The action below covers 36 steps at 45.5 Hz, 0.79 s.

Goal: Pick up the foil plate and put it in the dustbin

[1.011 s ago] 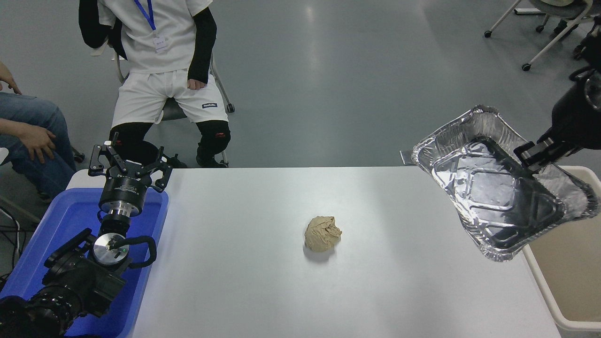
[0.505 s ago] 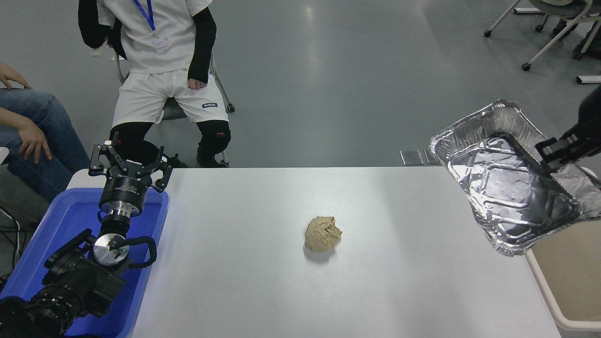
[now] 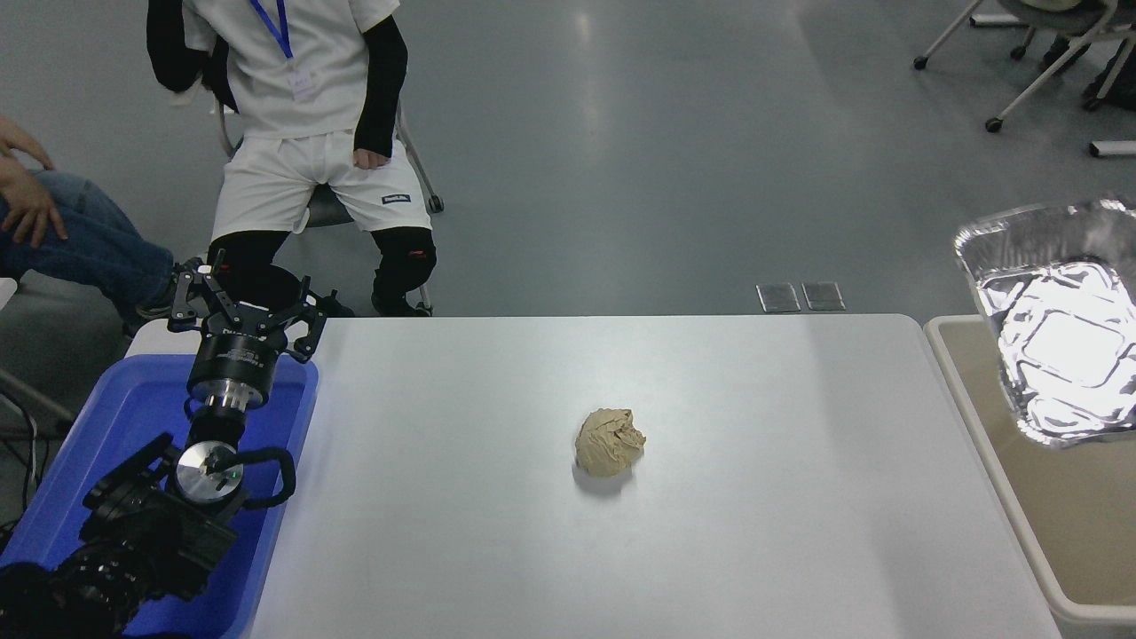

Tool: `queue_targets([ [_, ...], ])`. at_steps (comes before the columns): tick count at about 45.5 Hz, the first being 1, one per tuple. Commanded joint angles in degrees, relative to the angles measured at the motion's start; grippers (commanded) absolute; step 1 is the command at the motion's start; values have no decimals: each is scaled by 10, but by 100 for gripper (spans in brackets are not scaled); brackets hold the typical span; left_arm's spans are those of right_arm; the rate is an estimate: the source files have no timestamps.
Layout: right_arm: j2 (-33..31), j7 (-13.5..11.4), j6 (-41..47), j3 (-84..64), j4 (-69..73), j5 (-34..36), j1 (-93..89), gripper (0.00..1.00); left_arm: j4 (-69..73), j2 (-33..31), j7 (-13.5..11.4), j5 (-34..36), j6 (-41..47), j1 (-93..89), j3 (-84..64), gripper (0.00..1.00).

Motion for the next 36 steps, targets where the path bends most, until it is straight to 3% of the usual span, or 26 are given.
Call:
queue_targets([
  [1, -57, -1, -26, 61, -100, 8, -132, 0, 0, 0, 0, 0, 0, 0, 0, 99],
  [9, -97, -1, -82, 185, -153, 10, -270, 0, 0, 0, 0, 0, 0, 0, 0, 99],
  [20, -91, -1, -185, 339, -203, 72, -479, 0, 0, 0, 0, 0, 0, 0, 0, 99],
  [36, 32, -1, -320, 436, -359, 222, -692, 0, 0, 0, 0, 0, 0, 0, 0, 99],
])
